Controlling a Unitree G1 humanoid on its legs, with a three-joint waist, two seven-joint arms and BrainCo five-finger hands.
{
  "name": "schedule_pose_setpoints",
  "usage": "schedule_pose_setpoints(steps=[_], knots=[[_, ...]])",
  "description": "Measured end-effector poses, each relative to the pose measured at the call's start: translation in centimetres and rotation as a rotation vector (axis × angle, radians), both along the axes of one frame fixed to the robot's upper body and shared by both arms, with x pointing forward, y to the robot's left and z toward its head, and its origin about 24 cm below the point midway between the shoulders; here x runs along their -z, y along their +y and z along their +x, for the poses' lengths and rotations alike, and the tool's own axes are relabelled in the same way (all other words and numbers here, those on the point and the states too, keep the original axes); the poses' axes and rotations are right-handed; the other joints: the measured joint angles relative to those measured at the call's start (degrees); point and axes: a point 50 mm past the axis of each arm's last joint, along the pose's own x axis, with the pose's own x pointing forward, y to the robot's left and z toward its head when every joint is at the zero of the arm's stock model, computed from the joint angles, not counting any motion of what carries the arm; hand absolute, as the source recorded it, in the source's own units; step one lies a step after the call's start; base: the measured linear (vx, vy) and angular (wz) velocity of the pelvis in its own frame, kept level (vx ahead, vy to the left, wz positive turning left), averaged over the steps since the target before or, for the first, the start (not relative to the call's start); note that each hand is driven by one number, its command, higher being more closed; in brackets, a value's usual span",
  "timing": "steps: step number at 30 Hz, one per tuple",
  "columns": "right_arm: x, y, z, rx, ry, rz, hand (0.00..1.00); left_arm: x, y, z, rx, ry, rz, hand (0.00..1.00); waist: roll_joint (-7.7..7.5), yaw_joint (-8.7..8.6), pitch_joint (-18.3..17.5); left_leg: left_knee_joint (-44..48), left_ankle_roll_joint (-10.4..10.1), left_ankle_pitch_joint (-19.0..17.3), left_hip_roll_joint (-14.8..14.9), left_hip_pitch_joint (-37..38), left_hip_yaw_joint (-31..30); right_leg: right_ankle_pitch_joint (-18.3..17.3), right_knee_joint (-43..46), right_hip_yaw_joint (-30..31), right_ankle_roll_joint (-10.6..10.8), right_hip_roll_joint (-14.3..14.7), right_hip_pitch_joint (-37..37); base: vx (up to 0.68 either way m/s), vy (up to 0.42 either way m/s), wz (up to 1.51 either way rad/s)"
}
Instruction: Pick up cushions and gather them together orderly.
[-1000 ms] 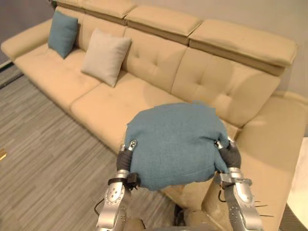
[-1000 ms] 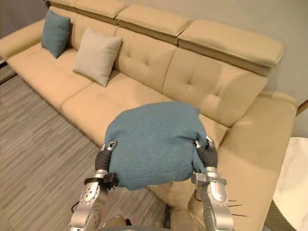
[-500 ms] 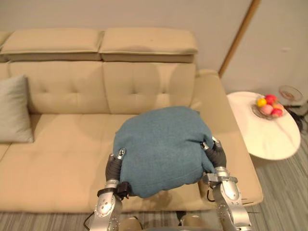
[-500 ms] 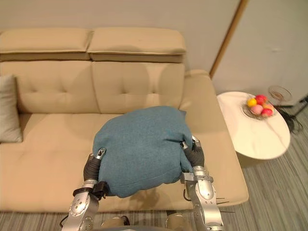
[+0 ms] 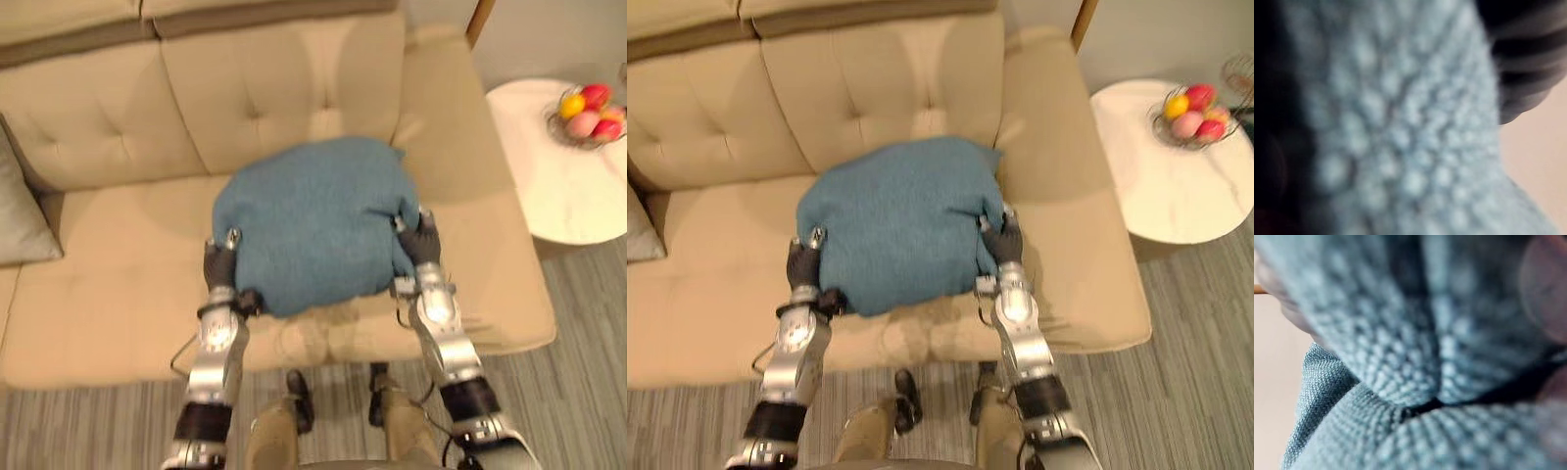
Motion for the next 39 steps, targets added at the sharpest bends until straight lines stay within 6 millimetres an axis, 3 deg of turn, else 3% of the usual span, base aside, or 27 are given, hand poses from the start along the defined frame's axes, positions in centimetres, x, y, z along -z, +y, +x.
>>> schedule_pose_setpoints(steps=[2, 3, 5, 6, 8, 9, 11, 15, 21, 24, 27, 29, 34, 39], knots=[[-4.4, 0.4, 1.3, 0.051, -0.124, 0.03, 1.0, -5.5, 0.0, 2.3, -0.031, -0.157, 0.034, 1.0, -0.01, 0.63, 2.3, 1.6, 0.5, 0.4, 0.0, -3.2, -0.9, 0.3, 1.2, -0.9, -0.2, -0.6, -2.5, -0.16, -0.048, 0.22], [-5.5, 0.3, 1.5, 0.067, -0.158, 0.043, 1.0, -6.9, -0.1, 2.8, -0.034, -0.195, 0.041, 1.0, -0.04, 1.11, 2.4, 1.7, 0.6, 0.5, 0.0, -4.2, -1.0, 0.5, 1.4, -1.0, -0.3, -0.8, -3.5, -0.14, -0.03, 0.17], [-11.5, 0.3, 2.6, 0.124, -0.32, 0.077, 1.0, -13.8, -0.5, 4.4, -0.051, -0.368, 0.1, 1.0, -0.2, 1.44, 4.3, 1.7, 0.9, 2.1, -0.4, -7.2, -1.7, 2.3, 0.2, -1.5, -0.5, -1.3, -5.5, -0.11, -0.029, 0.19], [-13.1, 0.2, 2.8, 0.138, -0.356, 0.087, 1.0, -15.6, -0.6, 4.7, -0.055, -0.408, 0.116, 1.0, -0.19, 1.37, 4.6, 1.5, 1.1, 2.6, -0.6, -8.1, -2.0, 2.8, -0.4, -1.9, -0.5, -1.4, -6.0, -0.11, -0.034, 0.3], [-18.4, 0.2, 3.1, 0.192, -0.469, 0.145, 1.0, -22.4, -1.0, 4.7, -0.076, -0.567, 0.147, 1.0, -0.19, 1.1, 5.2, 0.7, 1.3, 4.4, -1.3, -12.1, -3.2, 4.7, -2.3, -2.9, -1.0, -1.8, -8.7, -0.09, -0.029, 0.29], [-19.3, 0.2, 3.2, 0.2, -0.483, 0.157, 0.0, -23.6, -1.1, 4.6, -0.08, -0.597, 0.151, 0.0, -0.21, 1.1, 5.2, 0.7, 1.3, 4.6, -1.3, -13.0, -3.4, 5.1, -2.6, -3.1, -1.1, -1.7, -9.3, -0.06, -0.014, 0.21], [-21.7, -0.1, 3.7, 0.243, -0.498, 0.18, 0.0, -27.8, -1.4, 4.2, -0.107, -0.676, 0.17, 0.0, -0.38, 0.64, 5.7, 0.5, 1.1, 5.5, -1.4, -15.7, -4.5, 6.2, -4.3, -4.0, -1.4, -1.6, -10.6, -0.04, -0.011, 0.19], [-23.1, -0.4, 4.8, 0.256, -0.45, 0.21, 0.0, -30.3, -1.5, 4.7, -0.128, -0.668, 0.155, 0.0, -0.57, 0.03, 5.9, 0.3, 1.1, 6.2, -1.4, -19.5, -5.2, 7.7, -6.4, -4.7, -1.6, -1.4, -13.0, -0.03, -0.008, 0.12], [-24.3, -1.7, 4.9, 0.22, -0.436, 0.241, 0.0, -29.6, -0.8, 6.0, -0.133, -0.565, 0.119, 0.0, -1.03, -0.18, 9.2, 0.4, 0.7, 6.8, -1.1, -23.8, -6.7, 8.6, -7.6, -6.5, -1.9, -0.8, -15.8, -0.02, -0.002, 0.1], [-23.4, -1.5, 5.9, 0.176, -0.364, 0.231, 0.0, -28.4, -0.5, 6.8, -0.097, -0.51, 0.102, 0.0, -1.62, -0.27, 10.2, 0.6, 0.7, 6.8, -0.8, -24.9, -6.8, 8.6, -7.6, -7.0, -1.9, -0.7, -16.6, -0.01, 0.008, 0.04], [-22.1, -1.1, 6.6, 0.148, -0.297, 0.205, 0.0, -25.5, -0.2, 8.0, -0.064, -0.419, 0.073, 0.0, -1.63, -0.27, 10.2, 0.6, 0.7, 6.8, -0.6, -25.3, -6.1, 8.9, -7.5, -6.9, -1.6, -0.7, -17.1, 0.0, 0.014, -0.02], [-20.1, -0.7, 7.1, 0.126, -0.248, 0.151, 0.0, -21.9, -0.1, 8.9, -0.044, -0.326, 0.071, 0.0, -1.63, -0.25, 10.2, 0.6, 0.6, 6.8, -0.1, -25.3, -5.7, 8.9, -7.5, -6.7, -1.6, -0.4, -17.2, -0.01, 0.019, -0.04], [-16.6, -0.9, 7.2, 0.101, -0.192, 0.124, 0.0, -17.5, 1.1, 9.3, -0.053, -0.221, 0.047, 0.0, -1.63, -0.23, 10.2, 0.9, 0.6, 6.8, 1.0, -25.2, -5.2, 8.8, -7.2, -5.9, -1.5, 0.5, -17.3, -0.01, -0.004, -0.07], [-15.8, -1.7, 6.7, 0.098, -0.211, 0.1, 0.0, -15.6, 2.0, 8.9, -0.066, -0.195, 0.047, 0.0, -1.63, -0.18, 10.2, 1.8, 0.6, 6.7, 2.0, -24.6, -4.2, 8.0, -5.7, -4.5, -0.5, 1.0, -17.3, -0.03, -0.022, -0.11]])
